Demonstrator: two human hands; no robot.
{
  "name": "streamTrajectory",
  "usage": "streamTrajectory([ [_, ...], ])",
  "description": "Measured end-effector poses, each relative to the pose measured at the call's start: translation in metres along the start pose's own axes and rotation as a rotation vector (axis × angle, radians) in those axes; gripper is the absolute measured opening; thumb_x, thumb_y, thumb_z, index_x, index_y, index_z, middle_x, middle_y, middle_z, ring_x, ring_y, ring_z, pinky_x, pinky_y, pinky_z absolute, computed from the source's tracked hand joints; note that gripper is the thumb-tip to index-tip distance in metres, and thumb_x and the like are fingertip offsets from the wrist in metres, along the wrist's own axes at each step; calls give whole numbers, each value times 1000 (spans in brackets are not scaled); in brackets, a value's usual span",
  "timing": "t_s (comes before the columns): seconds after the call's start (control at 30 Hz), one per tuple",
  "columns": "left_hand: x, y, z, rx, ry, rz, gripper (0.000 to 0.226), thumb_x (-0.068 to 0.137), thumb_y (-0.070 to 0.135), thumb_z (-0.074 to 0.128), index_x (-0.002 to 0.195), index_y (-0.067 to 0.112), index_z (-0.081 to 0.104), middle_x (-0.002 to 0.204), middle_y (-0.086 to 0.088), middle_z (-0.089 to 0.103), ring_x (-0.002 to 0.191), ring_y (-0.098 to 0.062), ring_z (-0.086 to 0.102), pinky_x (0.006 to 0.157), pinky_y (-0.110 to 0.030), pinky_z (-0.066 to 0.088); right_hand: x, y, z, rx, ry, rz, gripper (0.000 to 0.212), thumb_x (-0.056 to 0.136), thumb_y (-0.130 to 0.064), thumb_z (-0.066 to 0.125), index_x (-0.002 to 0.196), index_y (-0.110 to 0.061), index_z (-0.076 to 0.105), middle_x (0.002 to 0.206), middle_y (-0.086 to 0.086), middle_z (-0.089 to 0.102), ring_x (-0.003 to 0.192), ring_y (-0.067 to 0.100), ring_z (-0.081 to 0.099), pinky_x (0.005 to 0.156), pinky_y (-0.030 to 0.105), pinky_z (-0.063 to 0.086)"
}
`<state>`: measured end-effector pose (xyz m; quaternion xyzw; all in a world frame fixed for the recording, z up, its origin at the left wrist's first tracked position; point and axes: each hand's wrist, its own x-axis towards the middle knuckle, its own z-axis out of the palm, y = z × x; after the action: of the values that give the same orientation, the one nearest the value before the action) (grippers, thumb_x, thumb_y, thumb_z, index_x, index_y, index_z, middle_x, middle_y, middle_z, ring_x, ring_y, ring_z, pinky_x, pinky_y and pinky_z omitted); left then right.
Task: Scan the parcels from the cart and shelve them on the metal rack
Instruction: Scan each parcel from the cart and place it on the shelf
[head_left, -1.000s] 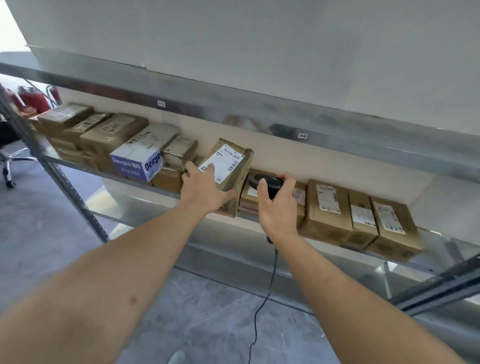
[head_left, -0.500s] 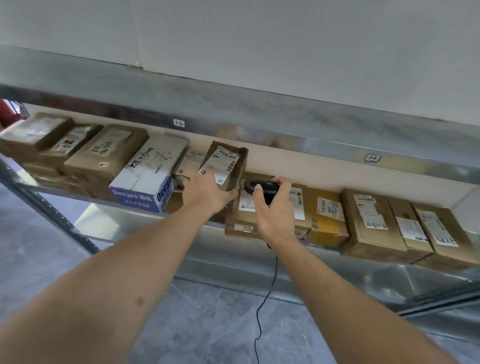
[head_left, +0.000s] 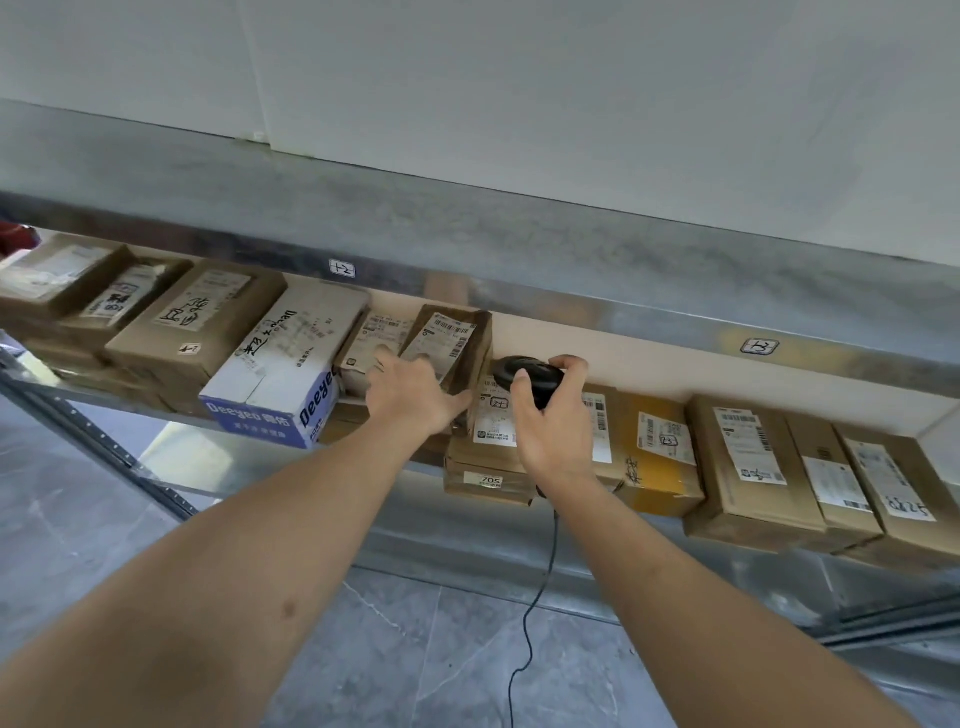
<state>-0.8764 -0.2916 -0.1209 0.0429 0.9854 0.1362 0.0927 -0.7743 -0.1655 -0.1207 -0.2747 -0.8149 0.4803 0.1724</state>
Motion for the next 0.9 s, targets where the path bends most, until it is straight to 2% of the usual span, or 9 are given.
streamTrajectory([
  [0.17, 3, 2, 1, 39, 25, 125, 79, 84, 76, 66, 135, 17, 59, 144, -20, 38, 130, -46, 46, 107, -55, 48, 5, 4, -3, -4, 2, 3, 35, 104, -48, 53, 129, -34, 32, 98, -6, 66, 87, 17, 69, 85, 50, 59],
  [0.3, 2, 6, -1, 91, 74, 242, 73, 88, 70, 65, 139, 18, 56, 144, -20, 45, 136, -44, 45, 114, -56, 43, 4, 4, -5, -6, 19, 8, 37, 105, -46, 53, 132, -32, 33, 99, -8, 64, 88, 13, 67, 86, 48, 60],
  [0.43, -4, 10, -5, 88, 87, 367, 58, 93, 58, 65, 137, 20, 58, 140, -14, 52, 134, -40, 50, 109, -57, 48, -4, 2, -10, -3, 49, 3, 37, 106, -44, 53, 134, -29, 34, 95, -12, 60, 87, 12, 65, 79, 39, 57],
  [0.53, -15, 15, -7, 115, 76, 461, 45, 98, 53, 62, 127, 18, 63, 132, -12, 59, 122, -35, 58, 100, -51, 53, -16, 2, -18, -12, 105, 14, 36, 106, -44, 53, 132, -29, 34, 99, -4, 65, 84, 13, 64, 73, 34, 51],
  [0.6, -25, 20, -7, 137, 56, 529, 47, 100, 53, 59, 132, 18, 61, 130, -11, 60, 118, -32, 60, 97, -49, 55, -25, 4, -24, -12, 159, 32, 36, 104, -48, 52, 130, -32, 33, 104, 3, 68, 87, 22, 68, 79, 43, 57],
  [0.7, -40, 29, -8, 152, 19, 636, 55, 101, 51, 54, 145, 17, 55, 136, -9, 58, 122, -32, 58, 99, -51, 54, -42, 8, -44, -19, 246, 51, 37, 103, -49, 52, 129, -31, 34, 104, 5, 67, 93, 29, 67, 88, 53, 57],
  [0.9, -93, 68, -14, 163, 14, 846, 57, 101, 54, 52, 147, 19, 56, 139, -7, 60, 126, -34, 57, 102, -50, 52, -85, 15, -103, -3, 412, 67, 35, 104, -47, 53, 128, -28, 37, 105, 1, 65, 94, 28, 66, 86, 46, 55],
])
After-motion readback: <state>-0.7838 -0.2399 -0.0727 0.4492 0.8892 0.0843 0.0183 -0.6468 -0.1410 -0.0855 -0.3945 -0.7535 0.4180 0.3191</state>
